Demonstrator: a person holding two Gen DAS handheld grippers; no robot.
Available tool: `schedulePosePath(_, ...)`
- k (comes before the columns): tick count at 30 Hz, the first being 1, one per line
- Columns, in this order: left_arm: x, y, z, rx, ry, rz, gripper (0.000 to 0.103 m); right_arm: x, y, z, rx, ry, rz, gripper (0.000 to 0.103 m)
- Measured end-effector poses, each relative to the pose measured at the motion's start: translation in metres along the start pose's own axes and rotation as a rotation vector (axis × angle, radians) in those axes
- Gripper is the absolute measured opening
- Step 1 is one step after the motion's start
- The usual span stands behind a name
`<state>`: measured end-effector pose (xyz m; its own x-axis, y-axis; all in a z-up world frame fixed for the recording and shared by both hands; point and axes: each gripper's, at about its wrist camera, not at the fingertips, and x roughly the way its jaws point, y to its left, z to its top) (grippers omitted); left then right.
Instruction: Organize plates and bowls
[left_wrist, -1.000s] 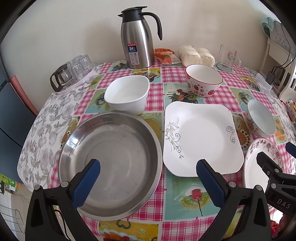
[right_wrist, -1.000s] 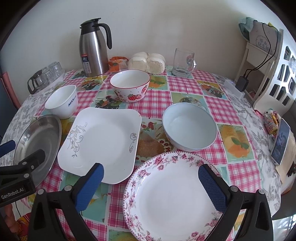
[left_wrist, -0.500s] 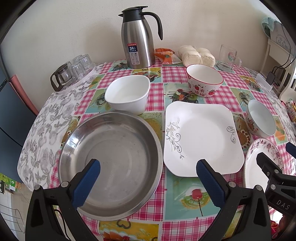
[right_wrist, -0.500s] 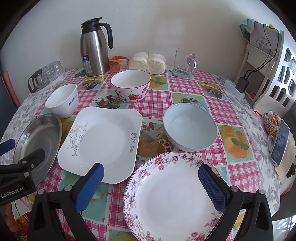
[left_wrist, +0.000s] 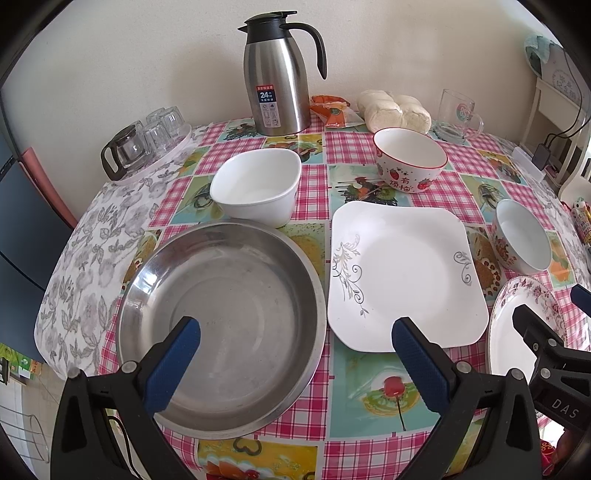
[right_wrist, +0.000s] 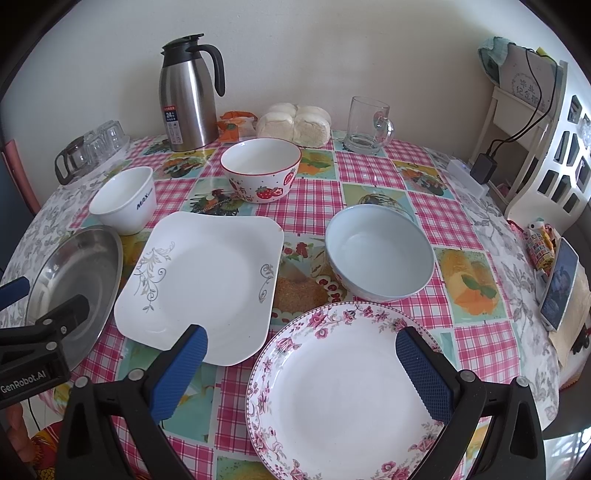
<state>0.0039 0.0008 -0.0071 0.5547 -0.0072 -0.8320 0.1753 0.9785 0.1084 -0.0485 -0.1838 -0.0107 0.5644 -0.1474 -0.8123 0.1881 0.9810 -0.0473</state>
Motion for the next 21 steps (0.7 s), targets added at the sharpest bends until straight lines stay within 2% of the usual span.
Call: schedulePosePath(21, -0.0001, 0.0091, -0.0026, -0.020, -0.002, -0.012, 0.103, 0.0000, 0.0062, -0.0003, -0.023, 0.003, -0.011, 0.103)
